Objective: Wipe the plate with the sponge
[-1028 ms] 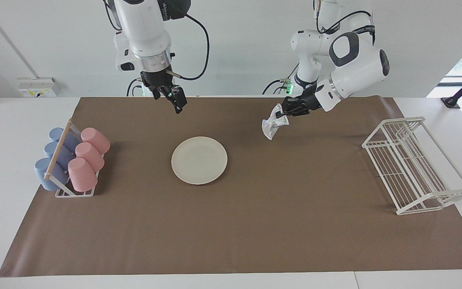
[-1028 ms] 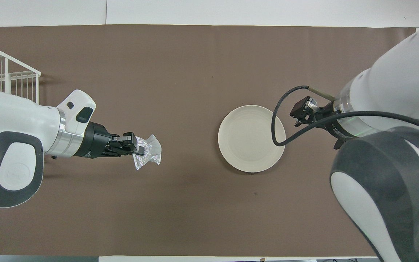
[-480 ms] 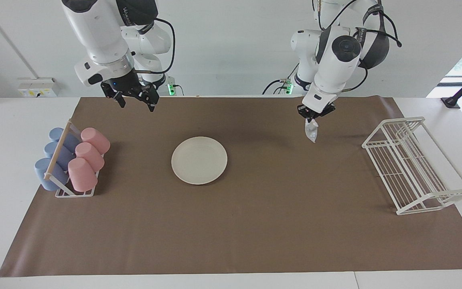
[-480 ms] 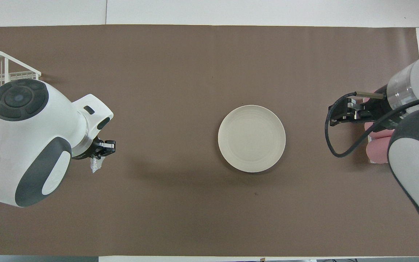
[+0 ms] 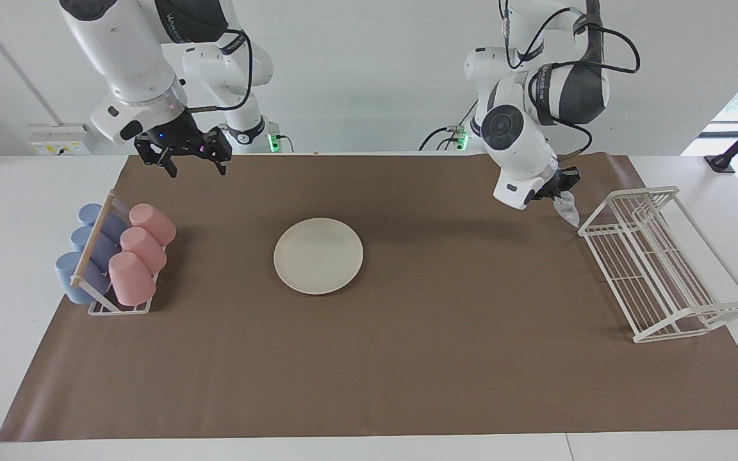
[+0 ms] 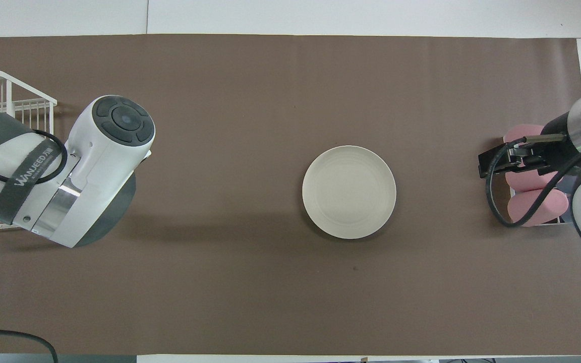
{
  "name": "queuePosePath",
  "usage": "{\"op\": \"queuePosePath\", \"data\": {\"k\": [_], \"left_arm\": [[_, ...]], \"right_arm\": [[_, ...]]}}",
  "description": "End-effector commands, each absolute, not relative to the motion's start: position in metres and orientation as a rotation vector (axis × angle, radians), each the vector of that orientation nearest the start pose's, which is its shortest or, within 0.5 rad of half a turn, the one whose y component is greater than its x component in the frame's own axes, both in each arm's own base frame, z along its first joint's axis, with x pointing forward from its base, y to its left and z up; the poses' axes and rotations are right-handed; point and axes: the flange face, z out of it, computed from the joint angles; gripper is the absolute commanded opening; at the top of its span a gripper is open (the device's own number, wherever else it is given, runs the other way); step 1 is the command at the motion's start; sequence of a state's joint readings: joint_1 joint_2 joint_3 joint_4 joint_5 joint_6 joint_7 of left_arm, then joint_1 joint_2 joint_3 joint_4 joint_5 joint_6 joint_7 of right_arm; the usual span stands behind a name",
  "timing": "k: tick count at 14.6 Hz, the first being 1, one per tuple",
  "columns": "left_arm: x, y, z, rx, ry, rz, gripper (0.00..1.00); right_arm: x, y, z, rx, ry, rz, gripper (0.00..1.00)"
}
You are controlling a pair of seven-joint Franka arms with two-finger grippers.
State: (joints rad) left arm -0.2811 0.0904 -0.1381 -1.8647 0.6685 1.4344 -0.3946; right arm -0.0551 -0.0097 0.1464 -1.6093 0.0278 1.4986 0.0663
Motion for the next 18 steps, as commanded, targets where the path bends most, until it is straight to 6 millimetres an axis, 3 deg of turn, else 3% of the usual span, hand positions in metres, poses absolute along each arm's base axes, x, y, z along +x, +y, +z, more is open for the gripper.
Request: {"op": "queuePosePath", "data": {"k": [1,2,5,6,9,12,15,18], "left_arm": [[0.529,-0.155,0.444,-2.051,0.162,0.236,0.00],[0.540,-0.155,0.441,-1.973,0.151,0.238,0.00],[0.569,-0.141,0.404,-1.755,0.187,0.224,0.00],[0.579,-0.132,0.396,-1.715,0.206,0.210,0.00],[0.605,-0.088,0.387,-1.749,0.266,0.181,0.00],[0.614,-0.067,0.380,-1.793,0.271,0.167,0.00],[0.613,-0.062,0.374,-1.838,0.259,0.165,0.00],[0.612,-0.057,0.365,-1.896,0.181,0.120,0.00]], "right_arm": [[0.533,0.033,0.607,-3.145,-0.043,0.169,1.00],[0.533,0.026,0.606,-3.144,-0.036,0.171,1.00],[0.534,0.024,0.607,-3.142,-0.050,0.176,1.00],[0.535,0.021,0.606,-3.142,-0.069,0.174,1.00],[0.538,-0.012,0.611,-3.139,0.007,0.133,1.00],[0.543,-0.016,0.617,-3.130,0.002,0.088,1.00],[0.543,-0.036,0.610,-3.126,-0.029,0.092,1.00],[0.543,-0.044,0.602,-3.129,-0.010,0.083,1.00]]}}
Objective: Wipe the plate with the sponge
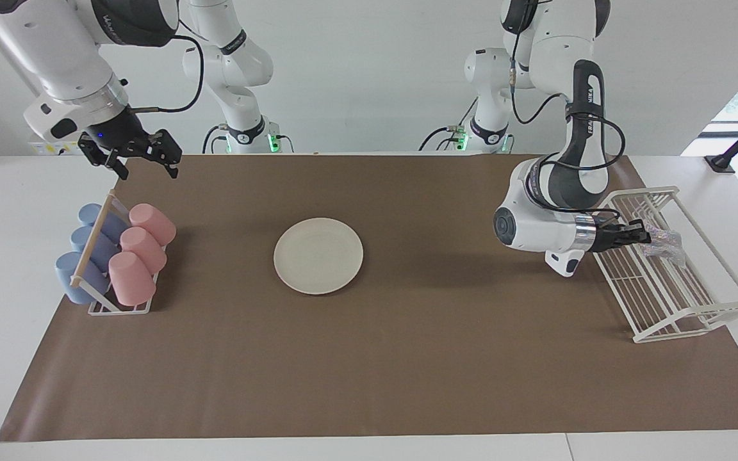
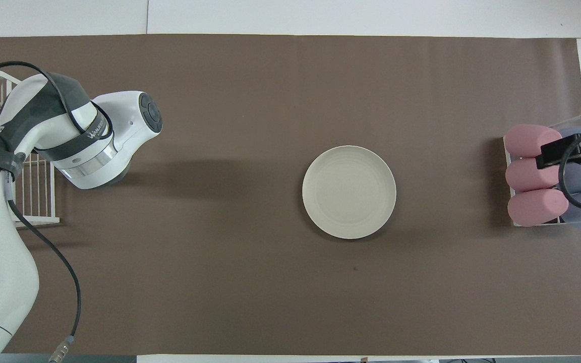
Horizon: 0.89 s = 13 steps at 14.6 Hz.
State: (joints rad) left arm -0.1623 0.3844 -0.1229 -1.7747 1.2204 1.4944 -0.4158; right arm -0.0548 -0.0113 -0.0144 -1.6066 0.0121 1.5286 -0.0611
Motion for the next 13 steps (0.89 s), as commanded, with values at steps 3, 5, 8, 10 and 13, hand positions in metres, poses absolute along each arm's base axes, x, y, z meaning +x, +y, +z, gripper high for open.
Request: {"op": "queuePosePath", "data": {"k": [3,5,8,10,13], "left_arm": [[0.611,-0.058,0.363,-1.913,0.171,0.121,0.00],[0.611,-0.058,0.363,-1.915,0.160,0.112,0.05],[0.612,-0.057,0.363,-1.917,0.159,0.109,0.78],[0.612,-0.058,0.363,-1.921,0.159,0.109,0.82],[0.612,-0.058,0.363,-1.924,0.157,0.110,0.94]], "right_arm": [[0.540,-0.058,0.599,-3.130,0.029,0.083,1.00],[0.540,-0.054,0.598,-3.132,0.012,0.081,1.00],[0.537,-0.052,0.593,-3.132,0.007,0.074,1.00],[0.541,-0.050,0.595,-3.130,0.006,0.023,1.00],[0.541,-0.048,0.595,-3.122,0.004,0.029,1.00]]}}
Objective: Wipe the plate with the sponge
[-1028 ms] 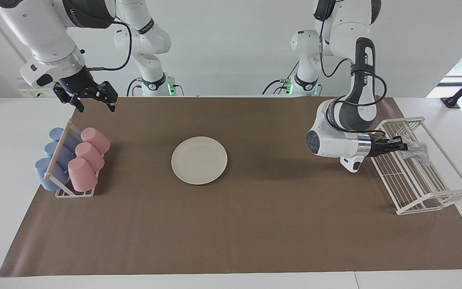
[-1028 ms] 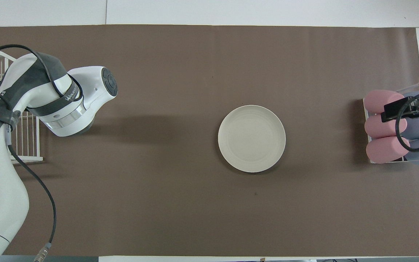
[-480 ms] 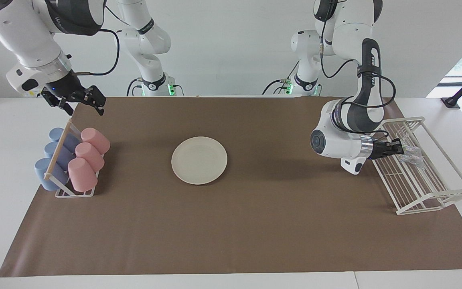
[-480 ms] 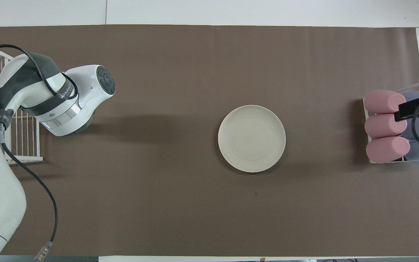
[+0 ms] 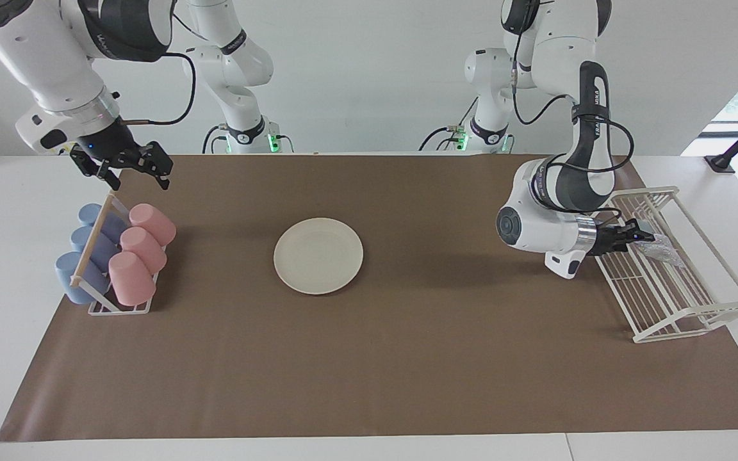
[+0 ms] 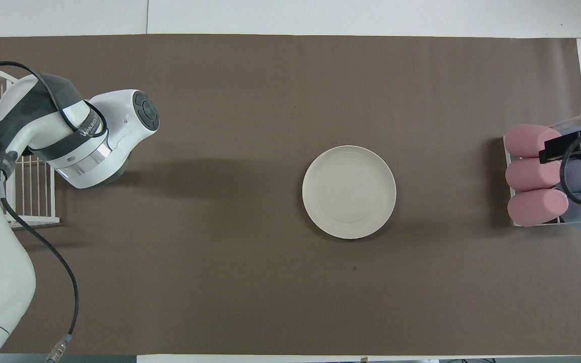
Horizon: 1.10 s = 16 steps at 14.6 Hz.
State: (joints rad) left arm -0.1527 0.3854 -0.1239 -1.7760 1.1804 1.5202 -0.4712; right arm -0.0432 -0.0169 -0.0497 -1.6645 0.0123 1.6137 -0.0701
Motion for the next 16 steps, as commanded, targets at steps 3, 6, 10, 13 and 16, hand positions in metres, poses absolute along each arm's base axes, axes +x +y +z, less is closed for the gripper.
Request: {"op": "queuePosePath", "data": {"k": [3,6,10,13,16], "left_arm": [[0.614,-0.061,0.373,-1.987,0.135,0.104,1.00],[0.626,-0.053,0.428,-2.273,0.011,0.109,1.00],[0.622,-0.049,0.500,-2.562,-0.088,0.099,1.00],[0.605,-0.054,0.540,-2.705,-0.151,0.057,1.00],[0.581,-0.040,0.589,-2.916,-0.295,0.017,1.00]], "right_arm": [[0.541,-0.045,0.595,-3.121,-0.001,0.029,1.00],[0.541,-0.045,0.595,-3.121,0.002,0.031,1.00],[0.541,-0.045,0.595,-3.121,0.004,0.031,1.00],[0.542,-0.045,0.595,-3.121,0.004,0.029,1.00],[0.542,-0.034,0.595,-3.122,-0.025,0.031,1.00]]}}
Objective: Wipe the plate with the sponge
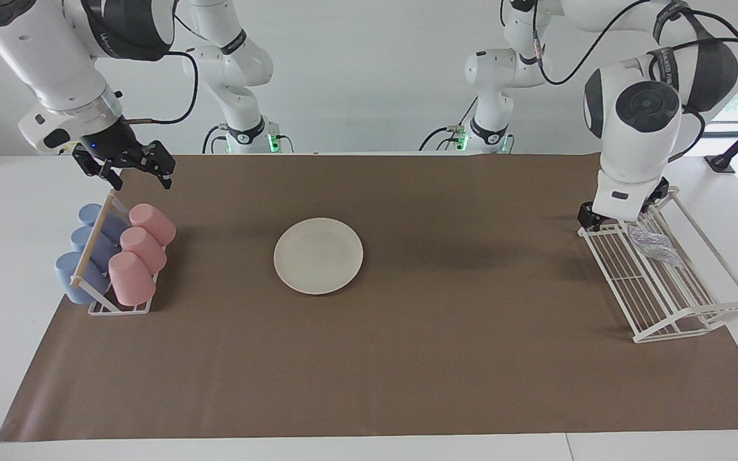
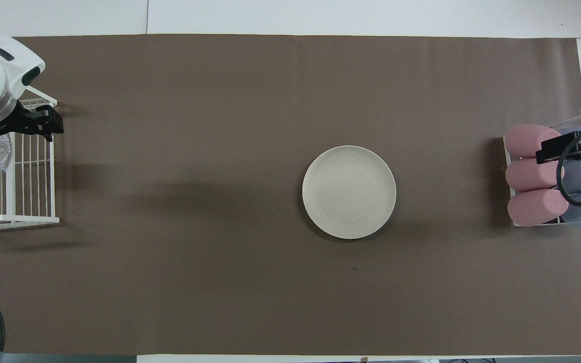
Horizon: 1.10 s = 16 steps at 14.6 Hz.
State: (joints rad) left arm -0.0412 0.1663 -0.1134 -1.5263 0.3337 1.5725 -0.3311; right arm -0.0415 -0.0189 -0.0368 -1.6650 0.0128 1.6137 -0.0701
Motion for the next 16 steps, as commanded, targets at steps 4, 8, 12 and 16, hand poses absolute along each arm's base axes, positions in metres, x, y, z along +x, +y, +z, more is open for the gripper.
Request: {"op": "queuePosePath", "data": {"k": [4,8,12,16], "left_arm": [[0.546,-0.043,0.634,-3.046,-0.338,0.017,1.00],[0.530,-0.036,0.628,-3.170,-0.189,0.112,1.00],[0.534,-0.042,0.614,-3.172,-0.181,0.094,1.00],[0.536,-0.046,0.607,-3.171,-0.183,0.109,1.00]], "right_arm": [[0.541,-0.028,0.595,-3.108,-0.040,0.046,1.00],[0.541,-0.016,0.596,-3.107,-0.081,0.068,1.00],[0.541,-0.016,0.595,-3.114,-0.084,0.077,1.00],[0.541,-0.016,0.596,-3.113,-0.084,0.069,1.00]]}}
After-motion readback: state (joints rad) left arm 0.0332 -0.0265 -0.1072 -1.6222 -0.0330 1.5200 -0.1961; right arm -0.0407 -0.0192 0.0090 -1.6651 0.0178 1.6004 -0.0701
